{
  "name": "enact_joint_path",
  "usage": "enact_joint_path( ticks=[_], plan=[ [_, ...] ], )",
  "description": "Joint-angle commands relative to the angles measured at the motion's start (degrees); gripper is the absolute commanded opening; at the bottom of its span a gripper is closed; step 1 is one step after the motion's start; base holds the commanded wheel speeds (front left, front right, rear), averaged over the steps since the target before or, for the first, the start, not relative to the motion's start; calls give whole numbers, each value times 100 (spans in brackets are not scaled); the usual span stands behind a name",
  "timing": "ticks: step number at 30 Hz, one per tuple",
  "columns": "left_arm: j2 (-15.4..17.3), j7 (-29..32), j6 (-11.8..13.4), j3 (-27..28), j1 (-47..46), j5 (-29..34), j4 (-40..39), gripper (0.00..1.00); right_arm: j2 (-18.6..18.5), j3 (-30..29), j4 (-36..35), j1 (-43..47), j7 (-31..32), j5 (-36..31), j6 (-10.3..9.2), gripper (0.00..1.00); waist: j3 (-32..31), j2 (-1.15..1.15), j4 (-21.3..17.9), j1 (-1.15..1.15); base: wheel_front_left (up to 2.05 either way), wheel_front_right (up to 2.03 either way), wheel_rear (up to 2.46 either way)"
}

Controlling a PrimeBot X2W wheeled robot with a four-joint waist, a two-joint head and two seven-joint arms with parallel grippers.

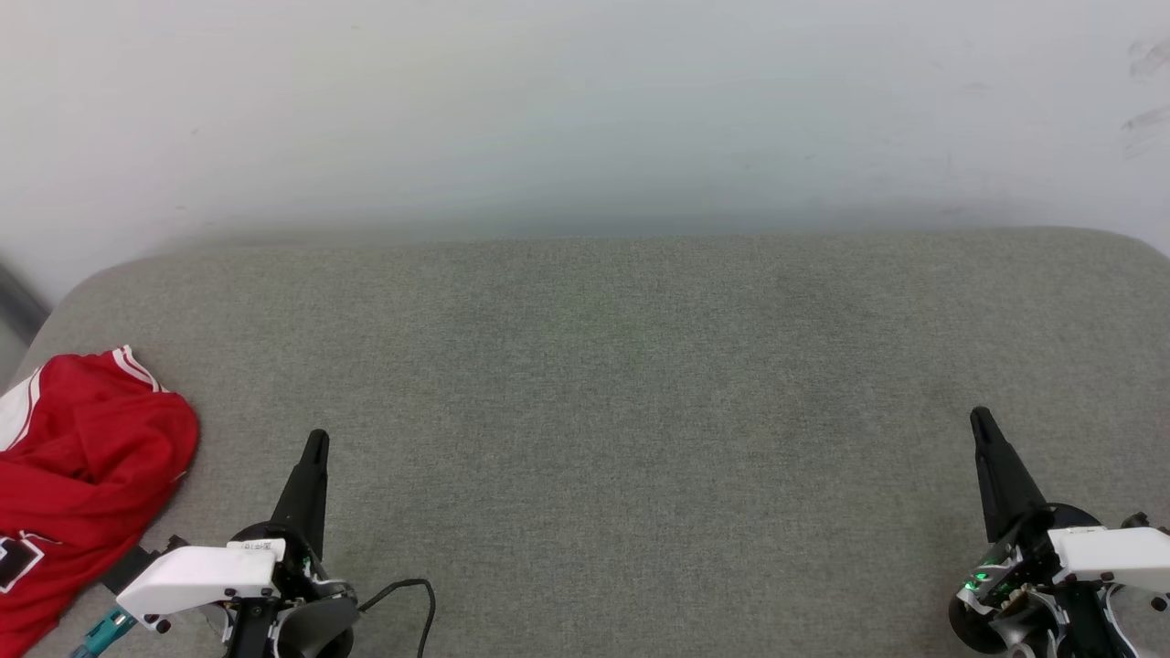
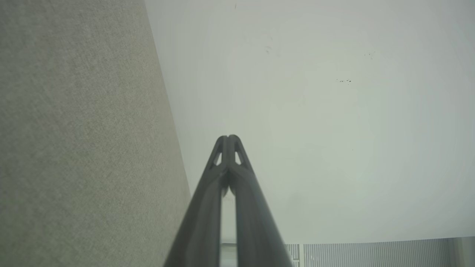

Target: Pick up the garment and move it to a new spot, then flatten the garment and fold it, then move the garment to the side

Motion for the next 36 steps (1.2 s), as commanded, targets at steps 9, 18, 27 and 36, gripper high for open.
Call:
enact_joint_path(
  ticks=[9,18,27,36],
  plan=[
    [-11,10,-27,15,-32,-10,-2,0,19,3,4,-67,-1,23,-2,0,0,0,0,0,0,0,0],
    [-11,10,-28,15,-32,-10,-2,0,19,2,3,-67,-1,23,-2,0,0,0,0,0,0,0,0],
    [-11,10,-27,14,-32,-10,-2,0,19,3,3,-67,-2,23,-2,0,0,0,0,0,0,0,0],
    [-11,10,-27,14,-32,-10,-2,0,19,3,3,-67,-2,23,-2,0,0,0,0,0,0,0,0]
  ],
)
